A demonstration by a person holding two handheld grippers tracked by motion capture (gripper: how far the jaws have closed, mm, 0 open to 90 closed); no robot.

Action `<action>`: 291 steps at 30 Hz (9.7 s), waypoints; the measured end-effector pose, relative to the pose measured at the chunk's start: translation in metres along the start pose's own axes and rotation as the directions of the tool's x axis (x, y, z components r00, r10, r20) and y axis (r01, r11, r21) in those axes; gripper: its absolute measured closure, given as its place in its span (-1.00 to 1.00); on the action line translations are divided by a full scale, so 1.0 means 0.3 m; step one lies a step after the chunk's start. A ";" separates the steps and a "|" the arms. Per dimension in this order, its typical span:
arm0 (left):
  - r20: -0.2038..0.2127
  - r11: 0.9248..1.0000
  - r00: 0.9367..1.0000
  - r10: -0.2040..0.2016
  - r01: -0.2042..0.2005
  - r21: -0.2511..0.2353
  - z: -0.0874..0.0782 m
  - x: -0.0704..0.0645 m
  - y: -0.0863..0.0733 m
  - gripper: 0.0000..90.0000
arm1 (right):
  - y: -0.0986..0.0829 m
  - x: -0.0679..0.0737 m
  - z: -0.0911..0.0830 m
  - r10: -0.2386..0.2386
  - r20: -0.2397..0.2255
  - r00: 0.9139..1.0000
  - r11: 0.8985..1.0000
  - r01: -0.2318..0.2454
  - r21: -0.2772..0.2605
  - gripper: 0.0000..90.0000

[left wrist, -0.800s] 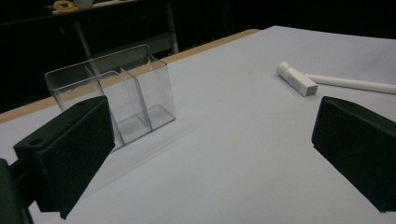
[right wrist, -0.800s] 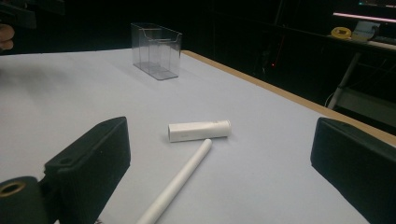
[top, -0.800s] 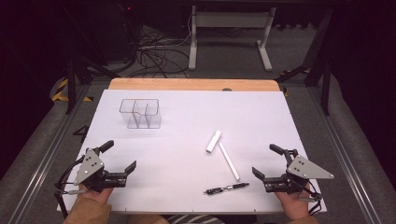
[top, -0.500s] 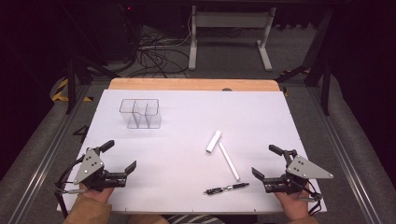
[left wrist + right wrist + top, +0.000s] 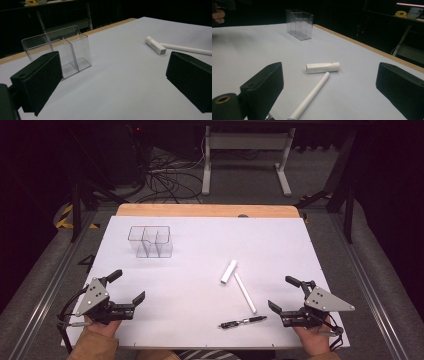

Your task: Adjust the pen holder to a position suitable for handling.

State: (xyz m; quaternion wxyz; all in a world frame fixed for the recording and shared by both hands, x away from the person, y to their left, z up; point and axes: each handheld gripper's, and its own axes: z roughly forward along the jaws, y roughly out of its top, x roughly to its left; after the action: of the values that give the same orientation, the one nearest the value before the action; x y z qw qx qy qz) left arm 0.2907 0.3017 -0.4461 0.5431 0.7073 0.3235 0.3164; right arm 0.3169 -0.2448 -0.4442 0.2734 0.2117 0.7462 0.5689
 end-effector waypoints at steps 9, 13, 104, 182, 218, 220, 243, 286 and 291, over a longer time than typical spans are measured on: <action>-0.003 0.999 0.999 0.033 -0.033 0.016 0.001 -0.006 0.012 -0.96 | -0.001 0.000 0.002 0.007 -0.007 1.000 1.000 -0.007 0.007 -0.82; 0.005 0.999 1.000 0.027 -0.027 0.024 0.005 0.000 0.024 -0.92 | 0.000 0.001 0.005 0.006 -0.009 1.000 1.000 -0.006 0.008 -0.82; 0.146 0.891 0.989 0.010 -0.075 0.448 0.353 0.323 0.294 -0.46 | -0.019 0.004 0.004 0.024 -0.035 0.999 0.998 -0.022 0.059 -0.80; 0.294 0.521 0.939 0.178 -0.343 0.782 0.531 0.377 0.242 0.60 | -0.031 0.002 0.020 0.037 -0.071 0.997 0.996 -0.031 0.079 -0.79; 0.742 0.545 0.655 0.144 -0.678 0.493 0.553 0.029 0.334 0.96 | -0.033 0.000 0.021 0.045 -0.081 0.996 0.996 -0.039 0.076 -0.79; 0.753 0.535 0.642 0.143 -0.690 0.488 0.568 0.014 0.329 0.96 | -0.034 -0.001 0.021 0.046 -0.081 0.996 0.996 -0.040 0.076 -0.79; 0.789 0.499 0.598 0.137 -0.730 0.467 0.631 -0.042 0.317 0.95 | -0.036 -0.002 0.018 0.047 -0.084 0.995 0.996 -0.040 0.078 -0.79; 0.510 0.902 0.854 0.097 -0.292 0.317 0.357 0.010 0.411 -0.55 | -0.021 0.000 0.013 0.062 -0.062 0.996 0.998 -0.061 0.019 -0.94; 0.504 0.935 0.862 0.050 -0.218 0.280 0.336 -0.015 0.413 -0.70 | -0.021 -0.011 0.012 0.095 -0.038 0.995 0.995 -0.095 0.014 -0.98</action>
State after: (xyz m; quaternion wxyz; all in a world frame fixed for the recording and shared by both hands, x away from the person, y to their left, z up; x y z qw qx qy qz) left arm 0.3827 0.2165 -0.3471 0.4581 0.8654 0.1728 0.1062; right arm 0.3217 -0.2460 -0.4504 0.2304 0.2376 0.7437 0.5808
